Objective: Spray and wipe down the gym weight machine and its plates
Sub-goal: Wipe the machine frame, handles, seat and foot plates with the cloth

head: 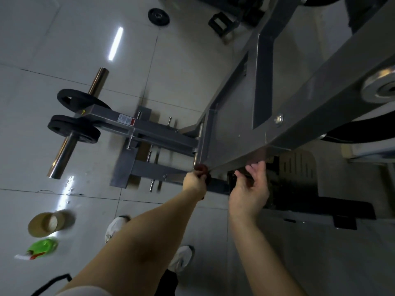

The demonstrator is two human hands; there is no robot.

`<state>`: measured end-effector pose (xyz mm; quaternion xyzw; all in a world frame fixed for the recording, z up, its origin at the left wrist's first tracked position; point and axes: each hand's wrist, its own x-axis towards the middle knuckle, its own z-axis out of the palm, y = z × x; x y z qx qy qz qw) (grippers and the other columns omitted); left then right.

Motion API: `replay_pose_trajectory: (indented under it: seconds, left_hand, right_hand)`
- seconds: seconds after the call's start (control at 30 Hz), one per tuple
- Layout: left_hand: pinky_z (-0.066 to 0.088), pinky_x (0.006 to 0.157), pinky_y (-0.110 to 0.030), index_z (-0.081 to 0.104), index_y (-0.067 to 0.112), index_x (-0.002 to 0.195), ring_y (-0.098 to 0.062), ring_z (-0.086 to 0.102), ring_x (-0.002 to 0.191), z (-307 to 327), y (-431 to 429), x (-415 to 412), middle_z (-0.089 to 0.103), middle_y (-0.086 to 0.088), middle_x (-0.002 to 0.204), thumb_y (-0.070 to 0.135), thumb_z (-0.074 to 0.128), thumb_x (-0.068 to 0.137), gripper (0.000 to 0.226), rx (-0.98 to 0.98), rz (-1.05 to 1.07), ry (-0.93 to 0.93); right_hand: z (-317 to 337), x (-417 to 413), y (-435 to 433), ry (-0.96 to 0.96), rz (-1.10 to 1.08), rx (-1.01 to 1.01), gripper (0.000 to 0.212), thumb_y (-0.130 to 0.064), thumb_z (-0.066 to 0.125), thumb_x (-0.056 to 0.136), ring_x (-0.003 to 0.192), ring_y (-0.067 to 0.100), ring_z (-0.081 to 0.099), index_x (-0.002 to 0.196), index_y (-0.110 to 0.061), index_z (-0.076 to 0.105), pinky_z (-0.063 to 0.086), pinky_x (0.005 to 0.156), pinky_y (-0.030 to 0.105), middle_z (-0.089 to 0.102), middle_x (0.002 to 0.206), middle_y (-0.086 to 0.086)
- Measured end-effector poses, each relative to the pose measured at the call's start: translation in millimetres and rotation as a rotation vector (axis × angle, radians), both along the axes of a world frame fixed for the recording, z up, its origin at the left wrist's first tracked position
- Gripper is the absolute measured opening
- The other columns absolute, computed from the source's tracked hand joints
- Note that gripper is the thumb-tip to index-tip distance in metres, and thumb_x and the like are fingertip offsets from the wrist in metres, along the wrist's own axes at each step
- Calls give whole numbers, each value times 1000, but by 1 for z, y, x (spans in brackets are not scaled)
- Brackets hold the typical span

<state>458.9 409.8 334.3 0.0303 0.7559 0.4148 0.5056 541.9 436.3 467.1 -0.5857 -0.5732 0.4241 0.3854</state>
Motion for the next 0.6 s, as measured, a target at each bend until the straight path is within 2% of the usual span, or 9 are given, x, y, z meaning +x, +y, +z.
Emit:
replay_pose_trajectory:
  seconds: [0.07,0.2,0.27,0.37,0.43,0.53,0.6]
  left_hand:
    - [41,104,-31,68,10,129,-28,60,124,1,-5,1,66,-11,131,16,57,103,29,-6,-3,-40]
    - [43,103,-31,70,9,124,-25,63,116,12,-40,0,70,-9,121,13,56,103,26,60,-78,-54]
    - [44,101,-29,72,10,117,-21,64,110,20,-65,-7,70,-6,111,13,59,101,21,108,-119,-26]
    - [48,95,-30,72,16,99,-20,66,97,33,-97,-25,70,-3,95,11,64,98,10,182,-119,-36]
    - [53,89,-33,70,21,91,-20,69,91,41,-114,-44,70,-2,90,13,66,97,11,206,-124,-59]
    - [51,73,-17,70,23,88,-9,68,82,42,-136,-69,70,4,87,14,72,93,11,234,-152,-81]
    - [50,71,-15,70,24,89,-12,69,84,41,-149,-80,71,3,88,14,74,91,11,226,-174,-95]
  right_hand:
    - [-4,0,7,-9,4,-13,64,14,58,94,100,-13,63,150,-14,46,57,88,20,60,127,6]
    - [-18,4,-6,-111,10,-117,59,10,60,93,117,8,62,145,-15,53,52,100,31,62,134,4]
    - [-27,3,-22,-177,45,-238,52,9,59,94,116,13,61,140,-14,57,49,97,27,63,133,5]
    - [-39,-2,-49,-261,184,-415,41,2,57,98,118,14,60,136,-15,62,43,93,23,63,126,-2]
    - [-46,-11,-69,-258,252,-529,35,-4,57,101,114,11,57,133,-16,64,46,93,22,61,122,-5]
    - [-55,-26,-95,-194,264,-641,21,-12,59,102,114,18,63,113,-27,69,51,104,35,68,124,4]
    - [-58,-35,-109,-198,278,-668,20,-16,60,102,106,15,66,99,-33,68,52,97,33,72,109,-1]
